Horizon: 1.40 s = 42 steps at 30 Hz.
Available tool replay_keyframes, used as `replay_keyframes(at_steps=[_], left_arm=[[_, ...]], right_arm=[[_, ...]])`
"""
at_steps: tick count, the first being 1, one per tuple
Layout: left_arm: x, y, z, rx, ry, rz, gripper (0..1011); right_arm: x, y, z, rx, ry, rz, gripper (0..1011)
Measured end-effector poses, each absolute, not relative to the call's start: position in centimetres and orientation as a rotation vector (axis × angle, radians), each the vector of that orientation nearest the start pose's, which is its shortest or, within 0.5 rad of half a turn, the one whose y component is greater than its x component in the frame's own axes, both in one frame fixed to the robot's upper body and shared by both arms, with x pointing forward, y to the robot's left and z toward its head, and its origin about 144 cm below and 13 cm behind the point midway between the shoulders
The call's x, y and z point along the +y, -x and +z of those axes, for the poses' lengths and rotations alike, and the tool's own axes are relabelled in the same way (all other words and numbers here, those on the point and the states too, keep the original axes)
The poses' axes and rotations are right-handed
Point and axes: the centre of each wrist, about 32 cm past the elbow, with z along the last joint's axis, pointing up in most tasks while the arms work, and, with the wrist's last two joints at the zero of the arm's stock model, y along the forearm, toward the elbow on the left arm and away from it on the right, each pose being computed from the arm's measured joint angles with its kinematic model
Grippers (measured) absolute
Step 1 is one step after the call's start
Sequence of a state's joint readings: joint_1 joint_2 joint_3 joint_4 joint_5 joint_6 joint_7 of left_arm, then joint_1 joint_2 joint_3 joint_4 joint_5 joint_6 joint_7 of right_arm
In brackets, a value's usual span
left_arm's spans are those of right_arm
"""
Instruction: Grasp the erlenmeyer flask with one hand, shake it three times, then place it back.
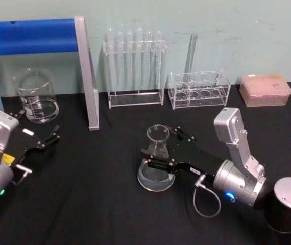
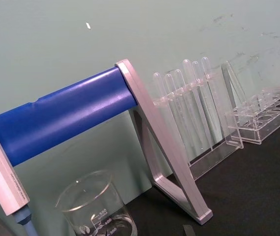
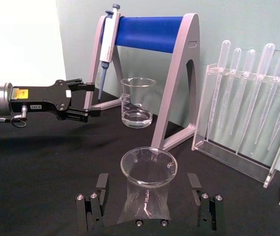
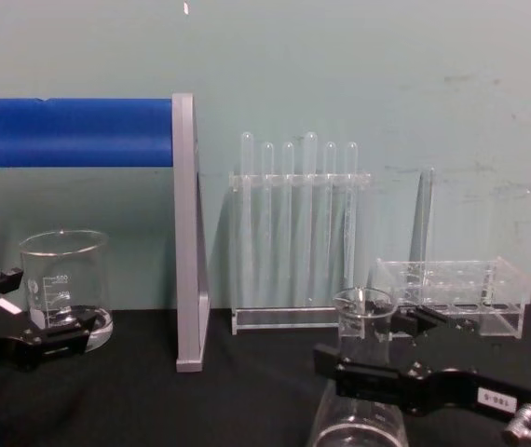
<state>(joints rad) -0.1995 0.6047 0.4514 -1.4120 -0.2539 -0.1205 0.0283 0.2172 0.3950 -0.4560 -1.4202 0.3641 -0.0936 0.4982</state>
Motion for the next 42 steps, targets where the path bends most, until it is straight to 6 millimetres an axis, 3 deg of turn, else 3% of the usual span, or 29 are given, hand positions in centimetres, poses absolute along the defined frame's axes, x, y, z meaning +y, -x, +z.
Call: replay_keyframes(at_steps=[20, 25, 40, 42], left_arm=[[30.97, -48.86, 113.98, -0.285, -0.304, 1.248, 1001], [30.97, -48.86, 113.98, -0.285, -0.304, 1.248, 1001], [30.97, -48.86, 113.98, -0.285, -0.304, 1.248, 1001], [30.97, -48.86, 113.98, -0.285, -0.305, 1.248, 1001]], right_arm=[[-22.74, -49.57, 113.92, -0.051, 0.067, -0.715, 1000], [-22.74, -49.56, 113.91, -0.051, 0.067, -0.715, 924], [-22.75, -49.55, 113.9, -0.05, 0.068, -0.715, 466], [-22.75, -49.55, 113.9, -0.049, 0.068, -0.715, 457]])
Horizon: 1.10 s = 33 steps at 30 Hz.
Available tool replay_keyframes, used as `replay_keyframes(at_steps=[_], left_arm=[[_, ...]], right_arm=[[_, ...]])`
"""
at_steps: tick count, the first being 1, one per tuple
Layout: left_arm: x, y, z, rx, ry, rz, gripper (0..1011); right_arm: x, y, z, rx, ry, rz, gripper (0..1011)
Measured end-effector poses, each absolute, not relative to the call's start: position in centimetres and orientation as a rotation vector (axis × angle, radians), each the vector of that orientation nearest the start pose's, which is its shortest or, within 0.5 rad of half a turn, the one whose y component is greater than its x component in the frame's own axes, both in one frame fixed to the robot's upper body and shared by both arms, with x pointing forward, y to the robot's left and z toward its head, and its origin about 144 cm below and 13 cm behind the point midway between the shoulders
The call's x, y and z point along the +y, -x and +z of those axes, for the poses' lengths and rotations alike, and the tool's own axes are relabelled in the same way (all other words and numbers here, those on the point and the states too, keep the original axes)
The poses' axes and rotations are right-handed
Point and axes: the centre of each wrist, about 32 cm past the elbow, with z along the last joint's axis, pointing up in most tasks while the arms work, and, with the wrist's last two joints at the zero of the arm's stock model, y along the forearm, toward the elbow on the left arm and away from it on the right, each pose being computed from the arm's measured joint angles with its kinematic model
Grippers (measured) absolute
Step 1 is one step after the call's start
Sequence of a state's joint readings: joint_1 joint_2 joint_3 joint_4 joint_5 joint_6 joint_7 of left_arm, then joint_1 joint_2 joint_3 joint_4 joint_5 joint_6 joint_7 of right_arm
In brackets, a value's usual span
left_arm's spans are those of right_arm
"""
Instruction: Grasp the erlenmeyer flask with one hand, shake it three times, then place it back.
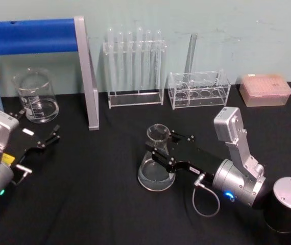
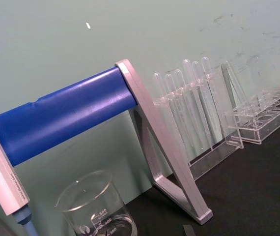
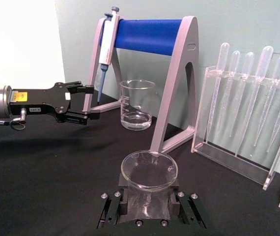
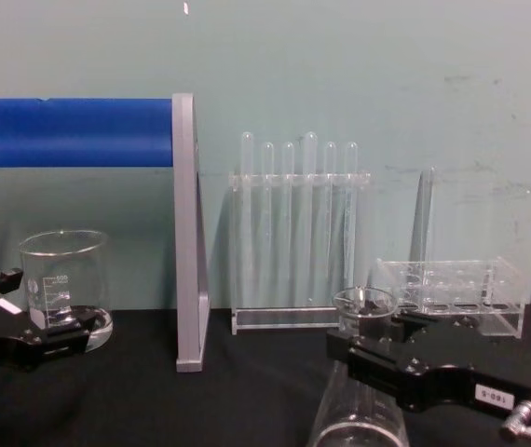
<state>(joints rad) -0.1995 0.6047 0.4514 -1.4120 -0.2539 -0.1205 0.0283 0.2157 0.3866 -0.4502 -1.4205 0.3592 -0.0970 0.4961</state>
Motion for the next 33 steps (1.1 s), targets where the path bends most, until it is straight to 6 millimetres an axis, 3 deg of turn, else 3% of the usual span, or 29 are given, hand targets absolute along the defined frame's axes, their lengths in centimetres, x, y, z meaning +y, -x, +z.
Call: replay_keyframes(at_steps=[8, 23, 33], left_arm=[[31.0, -48.9, 114.0, -0.285, -0.304, 1.248, 1001], [31.0, -48.9, 114.0, -0.285, -0.304, 1.248, 1001], [31.0, -48.9, 114.0, -0.285, -0.304, 1.248, 1001]], right_arm=[[-22.8, -49.4, 114.1, -0.055, 0.065, -0.722, 457], [-23.5, -48.6, 119.5, -0.103, 0.041, -0.825, 457], [-23.7, -48.0, 120.9, -0.136, 0.03, -0.861, 457]])
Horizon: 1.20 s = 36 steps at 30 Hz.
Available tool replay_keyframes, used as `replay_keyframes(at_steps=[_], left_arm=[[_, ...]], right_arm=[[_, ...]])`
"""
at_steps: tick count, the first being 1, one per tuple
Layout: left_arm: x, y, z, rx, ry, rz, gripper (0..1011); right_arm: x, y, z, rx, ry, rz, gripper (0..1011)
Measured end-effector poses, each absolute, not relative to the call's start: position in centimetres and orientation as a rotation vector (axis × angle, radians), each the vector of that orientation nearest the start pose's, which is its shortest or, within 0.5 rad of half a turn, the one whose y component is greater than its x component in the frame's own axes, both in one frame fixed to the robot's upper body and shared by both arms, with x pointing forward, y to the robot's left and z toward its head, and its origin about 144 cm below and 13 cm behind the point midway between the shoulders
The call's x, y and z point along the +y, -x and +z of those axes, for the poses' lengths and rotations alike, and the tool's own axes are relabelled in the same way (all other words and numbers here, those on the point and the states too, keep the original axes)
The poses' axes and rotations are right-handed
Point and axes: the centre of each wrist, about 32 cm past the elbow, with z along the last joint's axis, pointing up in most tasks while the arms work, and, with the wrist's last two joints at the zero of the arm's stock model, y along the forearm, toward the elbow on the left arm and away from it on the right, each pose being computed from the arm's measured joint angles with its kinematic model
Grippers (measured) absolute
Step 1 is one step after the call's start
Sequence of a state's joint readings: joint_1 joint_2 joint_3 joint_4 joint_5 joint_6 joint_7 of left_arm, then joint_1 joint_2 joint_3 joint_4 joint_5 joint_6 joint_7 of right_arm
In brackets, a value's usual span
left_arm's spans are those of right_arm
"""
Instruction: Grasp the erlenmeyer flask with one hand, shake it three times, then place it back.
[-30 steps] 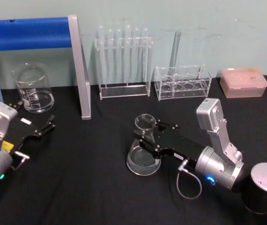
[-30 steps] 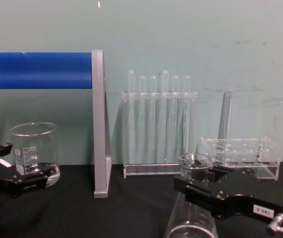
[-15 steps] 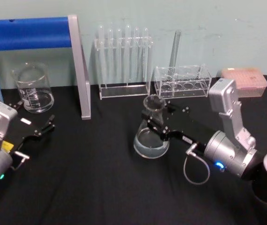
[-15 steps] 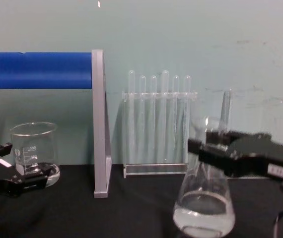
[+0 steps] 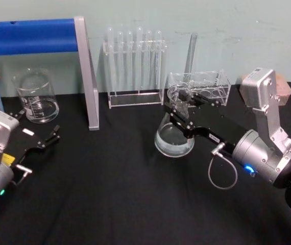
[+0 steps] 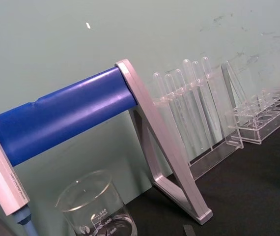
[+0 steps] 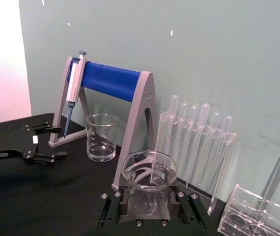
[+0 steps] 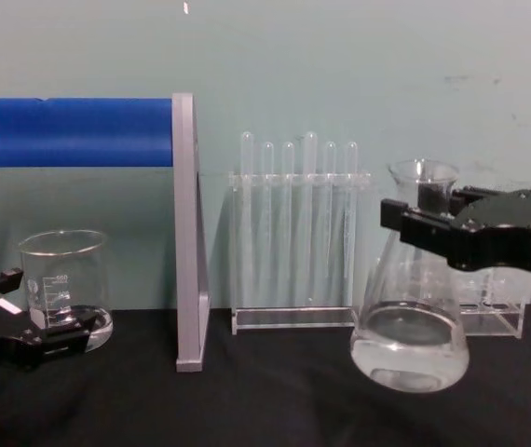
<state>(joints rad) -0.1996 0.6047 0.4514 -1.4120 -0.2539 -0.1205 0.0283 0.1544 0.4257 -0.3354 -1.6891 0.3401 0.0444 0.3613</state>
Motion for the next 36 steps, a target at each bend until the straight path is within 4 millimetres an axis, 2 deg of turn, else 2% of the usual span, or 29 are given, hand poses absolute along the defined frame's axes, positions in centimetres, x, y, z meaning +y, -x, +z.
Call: replay_keyframes(at_steps=[36], left_arm=[[30.97, -48.86, 113.98, -0.285, -0.304, 1.248, 1001]], right_arm=[[-23.59, -47.93, 120.74, -0.121, 0.025, -0.868, 457]])
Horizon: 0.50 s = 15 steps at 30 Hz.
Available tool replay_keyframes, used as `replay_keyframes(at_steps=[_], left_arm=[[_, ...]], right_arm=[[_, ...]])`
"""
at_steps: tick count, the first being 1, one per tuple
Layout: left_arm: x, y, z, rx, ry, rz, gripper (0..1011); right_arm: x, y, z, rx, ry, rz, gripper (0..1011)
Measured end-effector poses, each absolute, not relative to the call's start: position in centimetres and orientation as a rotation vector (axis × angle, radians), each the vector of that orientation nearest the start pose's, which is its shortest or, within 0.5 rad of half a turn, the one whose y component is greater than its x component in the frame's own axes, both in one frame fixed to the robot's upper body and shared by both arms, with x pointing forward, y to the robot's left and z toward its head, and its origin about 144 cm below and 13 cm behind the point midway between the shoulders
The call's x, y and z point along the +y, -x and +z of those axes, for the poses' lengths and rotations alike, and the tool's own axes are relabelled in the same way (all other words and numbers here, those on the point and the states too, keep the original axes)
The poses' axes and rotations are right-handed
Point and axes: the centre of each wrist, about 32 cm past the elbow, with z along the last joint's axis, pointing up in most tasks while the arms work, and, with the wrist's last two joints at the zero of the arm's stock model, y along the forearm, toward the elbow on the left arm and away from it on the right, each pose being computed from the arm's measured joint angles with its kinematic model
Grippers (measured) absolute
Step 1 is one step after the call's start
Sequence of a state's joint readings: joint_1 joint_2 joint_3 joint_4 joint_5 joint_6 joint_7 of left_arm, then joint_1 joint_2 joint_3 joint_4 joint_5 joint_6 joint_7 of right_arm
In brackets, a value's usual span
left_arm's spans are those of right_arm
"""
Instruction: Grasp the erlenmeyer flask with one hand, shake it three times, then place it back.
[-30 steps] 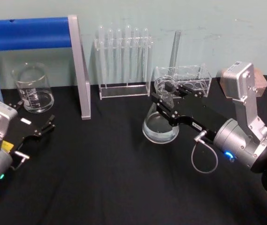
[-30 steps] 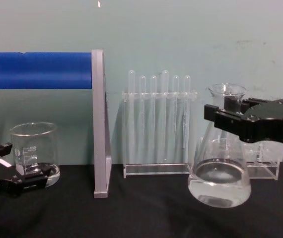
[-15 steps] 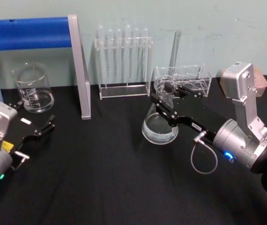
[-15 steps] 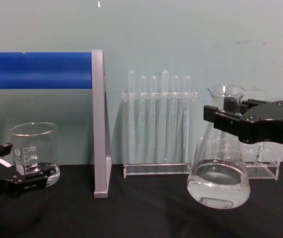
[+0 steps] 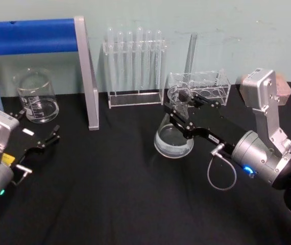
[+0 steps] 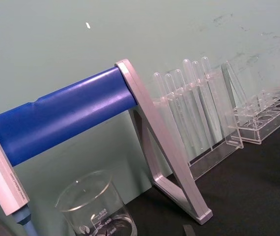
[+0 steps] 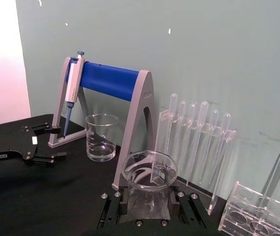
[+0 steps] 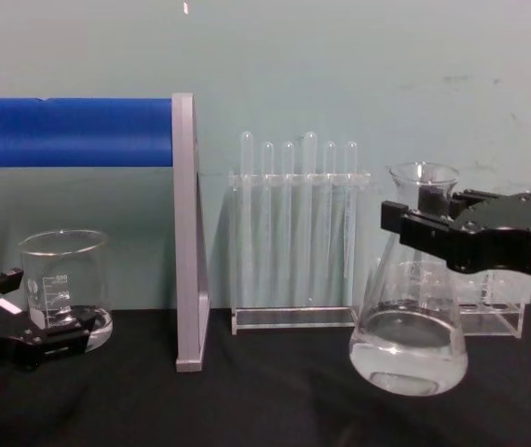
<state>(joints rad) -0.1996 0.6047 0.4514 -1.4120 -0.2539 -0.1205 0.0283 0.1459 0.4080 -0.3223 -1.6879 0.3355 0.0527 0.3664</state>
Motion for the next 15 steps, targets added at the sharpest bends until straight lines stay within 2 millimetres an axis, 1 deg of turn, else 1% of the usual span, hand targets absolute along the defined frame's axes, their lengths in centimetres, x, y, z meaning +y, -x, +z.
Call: replay_keyframes(at_steps=[6, 10, 14, 15], left_arm=[[31.0, -48.9, 114.0, -0.285, -0.304, 1.248, 1001], [31.0, -48.9, 114.0, -0.285, -0.304, 1.248, 1001], [31.0, -48.9, 114.0, -0.285, -0.305, 1.248, 1001], [31.0, -48.9, 114.0, -0.285, -0.304, 1.248, 1001]], right_arm=[[-23.2, -48.0, 120.5, -0.112, 0.029, -0.859, 457], [-22.6, -47.9, 120.4, -0.104, 0.032, -0.835, 457], [-21.3, -47.6, 120.3, -0.1, 0.032, -0.777, 456], [-21.3, -47.6, 120.3, -0.1, 0.032, -0.777, 456]])
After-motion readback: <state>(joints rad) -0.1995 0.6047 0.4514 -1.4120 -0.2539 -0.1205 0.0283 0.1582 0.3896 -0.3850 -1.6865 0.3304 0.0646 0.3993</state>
